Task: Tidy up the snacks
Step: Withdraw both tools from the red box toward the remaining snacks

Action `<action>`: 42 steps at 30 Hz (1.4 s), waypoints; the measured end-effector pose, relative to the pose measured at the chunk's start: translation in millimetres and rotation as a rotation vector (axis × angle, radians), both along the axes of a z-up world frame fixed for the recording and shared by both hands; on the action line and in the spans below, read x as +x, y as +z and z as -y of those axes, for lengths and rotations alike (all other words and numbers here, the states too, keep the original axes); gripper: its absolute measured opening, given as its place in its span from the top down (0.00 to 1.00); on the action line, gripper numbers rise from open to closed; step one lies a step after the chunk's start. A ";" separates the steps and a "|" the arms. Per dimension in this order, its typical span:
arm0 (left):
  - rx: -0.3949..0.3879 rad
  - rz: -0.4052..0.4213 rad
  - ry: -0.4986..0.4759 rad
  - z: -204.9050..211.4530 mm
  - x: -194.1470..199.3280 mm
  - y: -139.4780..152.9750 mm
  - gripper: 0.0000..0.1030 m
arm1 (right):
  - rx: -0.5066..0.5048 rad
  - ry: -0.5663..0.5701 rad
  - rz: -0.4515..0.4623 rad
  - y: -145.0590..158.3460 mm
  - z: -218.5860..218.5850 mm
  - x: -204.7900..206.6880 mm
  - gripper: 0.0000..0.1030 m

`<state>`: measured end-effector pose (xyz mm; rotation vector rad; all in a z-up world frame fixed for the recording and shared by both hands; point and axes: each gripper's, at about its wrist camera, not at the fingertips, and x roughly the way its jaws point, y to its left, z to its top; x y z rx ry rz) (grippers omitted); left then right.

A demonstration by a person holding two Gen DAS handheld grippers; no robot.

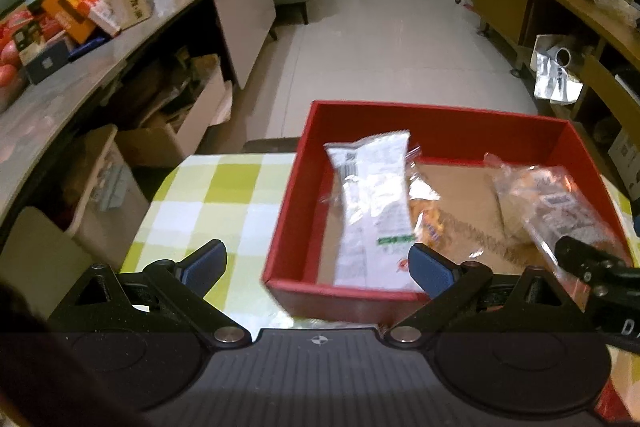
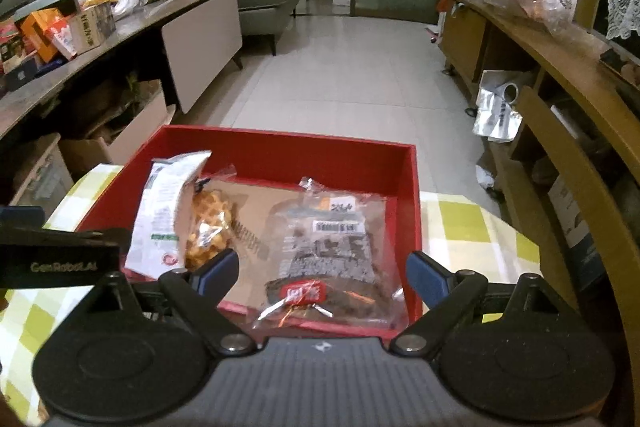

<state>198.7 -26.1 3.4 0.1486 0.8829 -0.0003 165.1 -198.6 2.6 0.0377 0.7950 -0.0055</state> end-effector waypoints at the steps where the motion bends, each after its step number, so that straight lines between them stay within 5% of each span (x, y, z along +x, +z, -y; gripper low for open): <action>1: 0.005 -0.003 0.001 -2.9 -1.9 -0.2 0.04 | -0.009 0.006 0.000 -0.1 -1.8 -1.4 0.07; 13: -0.124 -0.186 -0.112 -29.7 -12.9 -34.2 0.03 | -0.020 0.067 -0.029 -1.0 -6.0 -29.8 0.07; 18: -0.036 -0.172 -0.205 -19.7 -4.3 -54.7 0.03 | -0.059 0.082 -0.065 -14.4 -1.7 -36.2 0.07; 25: -0.032 -0.229 -0.278 -9.5 7.4 -74.0 0.04 | -0.069 0.082 -0.116 -29.7 2.9 -32.5 0.07; 32: -0.171 -0.360 -0.378 -18.1 -23.6 -69.7 0.03 | -0.055 0.103 -0.131 -25.8 -3.8 -37.3 0.07; 38: -0.029 -0.388 -0.492 -2.5 -73.0 -67.6 0.02 | -0.043 0.099 -0.146 -18.3 1.0 -58.1 0.07; 42: -0.012 -0.416 -0.552 0.0 -95.6 -66.4 0.02 | 0.007 0.077 -0.162 -14.2 13.4 -74.4 0.07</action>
